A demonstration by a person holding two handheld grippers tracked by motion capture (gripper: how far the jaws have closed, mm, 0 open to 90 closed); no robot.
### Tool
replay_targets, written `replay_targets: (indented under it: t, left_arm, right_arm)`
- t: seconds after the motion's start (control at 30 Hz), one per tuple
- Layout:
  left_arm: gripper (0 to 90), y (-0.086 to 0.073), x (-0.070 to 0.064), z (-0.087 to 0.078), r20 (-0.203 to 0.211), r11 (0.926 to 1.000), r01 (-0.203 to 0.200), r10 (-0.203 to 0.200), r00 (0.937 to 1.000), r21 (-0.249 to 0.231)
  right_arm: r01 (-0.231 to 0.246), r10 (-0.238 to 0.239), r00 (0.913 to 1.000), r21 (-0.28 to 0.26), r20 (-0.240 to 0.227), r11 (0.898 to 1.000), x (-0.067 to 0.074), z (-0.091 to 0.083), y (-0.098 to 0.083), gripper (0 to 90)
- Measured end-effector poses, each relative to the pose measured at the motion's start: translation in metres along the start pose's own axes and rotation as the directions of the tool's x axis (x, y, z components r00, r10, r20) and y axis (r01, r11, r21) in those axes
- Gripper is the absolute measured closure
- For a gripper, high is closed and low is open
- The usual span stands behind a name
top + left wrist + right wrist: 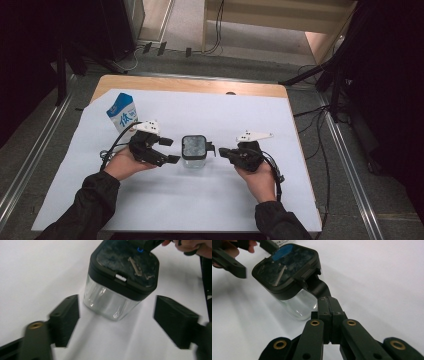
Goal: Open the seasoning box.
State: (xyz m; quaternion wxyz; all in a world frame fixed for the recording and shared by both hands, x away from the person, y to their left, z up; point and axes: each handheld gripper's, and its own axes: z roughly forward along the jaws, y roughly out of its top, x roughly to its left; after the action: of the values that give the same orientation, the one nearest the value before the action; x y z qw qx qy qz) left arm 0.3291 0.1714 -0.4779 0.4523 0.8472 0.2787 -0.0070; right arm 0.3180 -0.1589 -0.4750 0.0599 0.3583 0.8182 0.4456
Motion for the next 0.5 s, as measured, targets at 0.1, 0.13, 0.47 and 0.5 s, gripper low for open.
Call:
replay_targets:
  t: [0.1, 0.13, 0.47, 0.5]
  left_arm:
    - [12.6, 0.004, 0.000, 0.003, -0.021, 0.9986, -0.018, 0.019, 0.9996, 0.050]
    - [12.4, 0.006, 0.000, 0.003, -0.014, 0.9981, -0.020, 0.021, 0.9997, 0.059]
    - [13.4, 0.016, 0.007, 0.010, 0.126, 0.9936, -0.083, 0.073, 0.9894, 0.076]
    - [13.4, 0.017, 0.007, 0.014, 0.118, 0.9912, -0.095, 0.084, 0.9895, 0.092]
  right_arm:
    - [0.000, 0.000, 1.0000, 0.014, -0.004, 1.000, -0.002, -0.001, 0.000, 90.0]
    - [-0.002, 0.002, 1.0000, 0.018, -0.006, 1.000, -0.003, -0.002, 0.000, 90.0]
    - [0.014, -0.014, 0.9997, 0.043, -0.019, 0.999, -0.012, -0.005, 0.008, 90.0]
    - [0.024, -0.023, 0.9996, 0.048, -0.018, 0.999, -0.013, -0.002, 0.009, 90.0]
